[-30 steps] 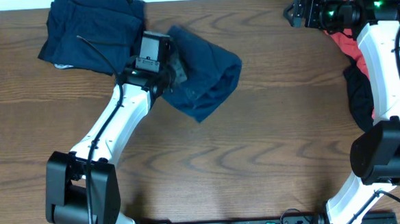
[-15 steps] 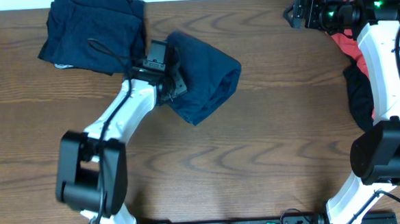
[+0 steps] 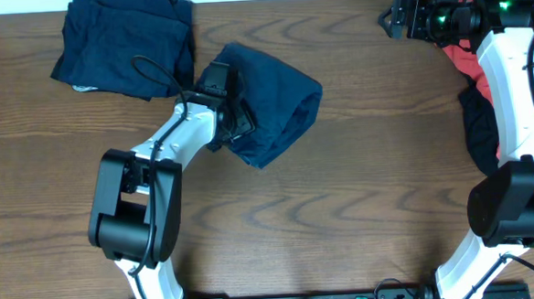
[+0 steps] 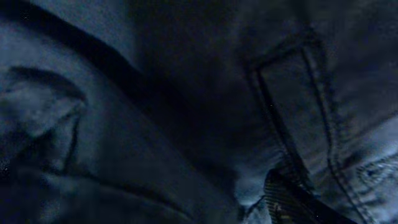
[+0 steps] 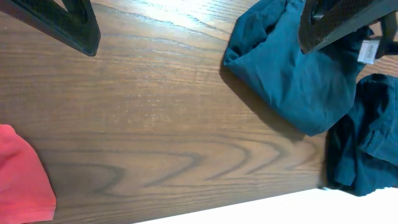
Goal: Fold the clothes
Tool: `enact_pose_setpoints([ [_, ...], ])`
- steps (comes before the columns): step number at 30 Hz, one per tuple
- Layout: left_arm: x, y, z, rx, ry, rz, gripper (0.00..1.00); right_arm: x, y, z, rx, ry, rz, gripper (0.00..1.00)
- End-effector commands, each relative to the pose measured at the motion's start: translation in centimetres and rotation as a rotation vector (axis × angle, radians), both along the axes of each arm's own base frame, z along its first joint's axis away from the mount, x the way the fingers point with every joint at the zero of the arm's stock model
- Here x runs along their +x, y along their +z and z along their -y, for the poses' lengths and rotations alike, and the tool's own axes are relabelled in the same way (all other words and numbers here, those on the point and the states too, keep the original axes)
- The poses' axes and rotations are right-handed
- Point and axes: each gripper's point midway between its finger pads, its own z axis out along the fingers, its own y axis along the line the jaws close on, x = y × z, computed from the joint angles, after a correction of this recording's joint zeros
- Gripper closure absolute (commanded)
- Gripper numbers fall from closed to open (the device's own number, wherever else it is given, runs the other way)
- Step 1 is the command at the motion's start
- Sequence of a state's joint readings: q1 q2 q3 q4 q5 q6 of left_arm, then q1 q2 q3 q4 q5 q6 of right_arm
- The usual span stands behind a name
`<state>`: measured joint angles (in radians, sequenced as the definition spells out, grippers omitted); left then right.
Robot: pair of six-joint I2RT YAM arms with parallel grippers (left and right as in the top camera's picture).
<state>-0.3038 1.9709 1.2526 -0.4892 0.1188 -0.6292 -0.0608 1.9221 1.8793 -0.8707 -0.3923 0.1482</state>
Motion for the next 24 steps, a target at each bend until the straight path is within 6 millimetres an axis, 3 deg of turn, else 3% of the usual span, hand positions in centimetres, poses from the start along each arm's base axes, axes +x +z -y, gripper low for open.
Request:
enact_pose_setpoints([
  [1, -0.7, -2.4, -0.8, 0.043, 0.035, -0.056, 0.31, 0.0, 0.4, 0.2, -0.009, 0.008, 0.013, 0.01],
  [12, 1.1, -4.9, -0.4, 0.018, 0.117, -0.022, 0.28, -0.1, 0.3, 0.2, -0.010, 0.009, 0.010, 0.01],
  [14, 1.3, -5.2, -0.3, 0.015, 0.121, -0.018, 0.31, -0.1, 0.3, 0.2, -0.014, 0.015, 0.011, 0.01],
  [19, 1.1, -6.3, -0.4, 0.014, 0.149, -0.036, 0.78, -0.3, 0.2, 0.1, -0.017, 0.019, 0.004, 0.01],
  [22, 1.3, -6.2, -0.3, 0.012, 0.149, -0.029, 0.93, -0.3, 0.2, 0.1, -0.017, 0.019, 0.003, 0.01],
  [24, 1.3, -6.2, -0.3, 0.012, 0.149, -0.028, 0.94, -0.3, 0.1, 0.1, -0.017, 0.019, 0.001, 0.01],
])
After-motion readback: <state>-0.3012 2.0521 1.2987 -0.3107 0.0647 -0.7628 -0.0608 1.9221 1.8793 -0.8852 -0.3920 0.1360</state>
